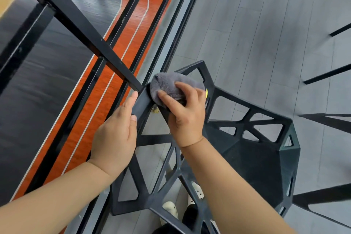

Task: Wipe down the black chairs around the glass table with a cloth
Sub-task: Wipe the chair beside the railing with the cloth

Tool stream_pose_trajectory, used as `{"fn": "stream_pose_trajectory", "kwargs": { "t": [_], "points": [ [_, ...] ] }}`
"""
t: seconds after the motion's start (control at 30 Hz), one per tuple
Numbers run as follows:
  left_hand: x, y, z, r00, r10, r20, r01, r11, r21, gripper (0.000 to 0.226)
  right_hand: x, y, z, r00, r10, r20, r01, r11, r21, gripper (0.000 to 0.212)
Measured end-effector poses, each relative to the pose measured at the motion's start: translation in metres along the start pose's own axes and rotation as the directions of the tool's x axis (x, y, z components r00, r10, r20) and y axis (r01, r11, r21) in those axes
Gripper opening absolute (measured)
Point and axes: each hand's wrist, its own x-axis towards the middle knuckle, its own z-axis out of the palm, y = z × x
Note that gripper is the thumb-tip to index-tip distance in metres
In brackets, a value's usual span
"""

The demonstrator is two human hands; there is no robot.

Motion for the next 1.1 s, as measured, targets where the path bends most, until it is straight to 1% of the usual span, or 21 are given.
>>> {"fn": "stream_pose_trajectory", "kwargs": {
  "t": [0.07, 0.1, 0.17, 0.2, 0.23, 0.33, 0.37, 0.43, 0.47, 0.5, 0.53, 0.6, 0.63, 0.7, 0.73, 0.8, 0.9, 0.97, 1.0, 1.03, 1.1],
  "points": [
    [0.001, -0.001, 0.001, 1.000, 0.007, -0.001, -0.007, 1.000, 0.001, 0.050, -0.003, 0.017, 0.004, 1.000, -0.004, 0.003, 0.004, 0.999, -0.033, 0.019],
    [0.001, -0.002, 0.001, 1.000, 0.007, -0.003, -0.007, 1.000, 0.002, 0.050, -0.006, 0.027, 0.005, 0.999, 0.052, 0.002, -0.051, 0.997, -0.053, 0.014],
    [0.000, -0.001, 0.001, 1.000, 0.000, -0.003, 0.000, 1.000, 0.009, 0.050, -0.011, 0.051, 0.001, 0.968, 0.252, 0.013, -0.249, 0.963, -0.102, 0.014],
    [0.000, -0.001, 0.000, 1.000, 0.001, -0.004, -0.001, 1.000, 0.013, 0.049, -0.013, 0.065, -0.003, 0.938, 0.346, 0.024, -0.341, 0.932, -0.123, 0.021],
    [0.000, -0.001, 0.000, 1.000, 0.004, -0.005, -0.004, 1.000, 0.016, 0.049, -0.013, 0.078, -0.007, 0.913, 0.405, 0.054, -0.395, 0.907, -0.144, 0.030],
    [0.000, -0.001, 0.000, 1.000, 0.002, -0.009, -0.002, 1.000, 0.013, 0.049, -0.011, 0.093, -0.017, 0.867, 0.462, 0.187, -0.424, 0.881, -0.209, 0.043],
    [0.000, -0.001, 0.000, 1.000, 0.003, -0.006, -0.003, 1.000, 0.014, 0.049, -0.009, 0.092, -0.020, 0.820, 0.539, 0.193, -0.500, 0.838, -0.217, 0.046],
    [0.000, 0.000, -0.001, 1.000, 0.009, 0.002, -0.009, 1.000, 0.026, 0.049, -0.001, 0.088, -0.024, 0.707, 0.700, 0.106, -0.667, 0.709, -0.228, 0.050],
    [0.000, 0.000, -0.001, 1.000, 0.006, 0.005, -0.006, 1.000, 0.029, 0.050, 0.006, 0.084, -0.027, 0.698, 0.715, 0.031, -0.702, 0.693, -0.165, 0.046],
    [0.000, 0.000, -0.001, 1.000, 0.004, 0.009, -0.004, 1.000, 0.031, 0.050, 0.015, 0.077, -0.029, 0.734, 0.677, -0.054, -0.679, 0.730, -0.071, 0.040],
    [0.000, 0.000, -0.001, 1.000, 0.005, 0.011, -0.005, 0.999, 0.032, 0.050, 0.023, 0.069, -0.029, 0.788, 0.605, -0.113, -0.606, 0.795, 0.031, 0.036],
    [0.000, 0.000, 0.000, 1.000, 0.007, 0.006, -0.007, 1.000, 0.029, 0.050, 0.034, 0.056, -0.019, 0.890, 0.434, -0.137, -0.418, 0.899, 0.130, 0.039],
    [0.000, 0.000, 0.001, 1.000, 0.008, 0.002, -0.008, 1.000, 0.023, 0.050, 0.036, 0.051, -0.011, 0.924, 0.365, -0.112, -0.351, 0.928, 0.125, 0.044],
    [0.000, 0.000, 0.001, 1.000, 0.003, 0.002, -0.003, 1.000, 0.011, 0.052, 0.027, 0.049, 0.004, 0.961, 0.269, -0.071, -0.266, 0.963, 0.052, 0.050],
    [0.000, 0.000, 0.001, 1.000, -0.001, 0.006, 0.001, 1.000, 0.008, 0.053, 0.019, 0.055, 0.010, 0.966, 0.246, -0.079, -0.244, 0.969, 0.027, 0.048],
    [0.001, 0.000, 0.001, 1.000, 0.004, -0.001, -0.004, 1.000, 0.010, 0.049, 0.006, 0.075, 0.013, 0.956, 0.268, -0.118, -0.265, 0.963, 0.038, 0.045],
    [0.001, -0.001, 0.003, 1.000, 0.011, -0.010, -0.011, 1.000, 0.012, 0.048, -0.011, 0.098, 0.011, 0.892, 0.445, -0.081, -0.443, 0.895, 0.044, 0.054],
    [0.002, 0.000, 0.002, 1.000, 0.015, -0.020, -0.014, 1.000, 0.007, 0.046, -0.017, 0.101, 0.010, 0.815, 0.580, -0.021, -0.579, 0.815, 0.035, 0.056],
    [0.001, 0.000, 0.002, 1.000, 0.013, -0.018, -0.013, 1.000, 0.004, 0.046, -0.022, 0.103, 0.011, 0.762, 0.647, -0.004, -0.647, 0.762, 0.013, 0.054],
    [0.000, 0.000, 0.002, 1.000, 0.009, -0.011, -0.009, 1.000, 0.004, 0.046, -0.025, 0.102, 0.011, 0.717, 0.697, 0.015, -0.697, 0.717, 0.008, 0.052],
    [0.001, 0.000, 0.001, 1.000, 0.009, -0.010, -0.009, 1.000, 0.011, 0.048, -0.027, 0.102, 0.013, 0.664, 0.746, 0.052, -0.748, 0.661, 0.064, 0.050]
  ]
}}
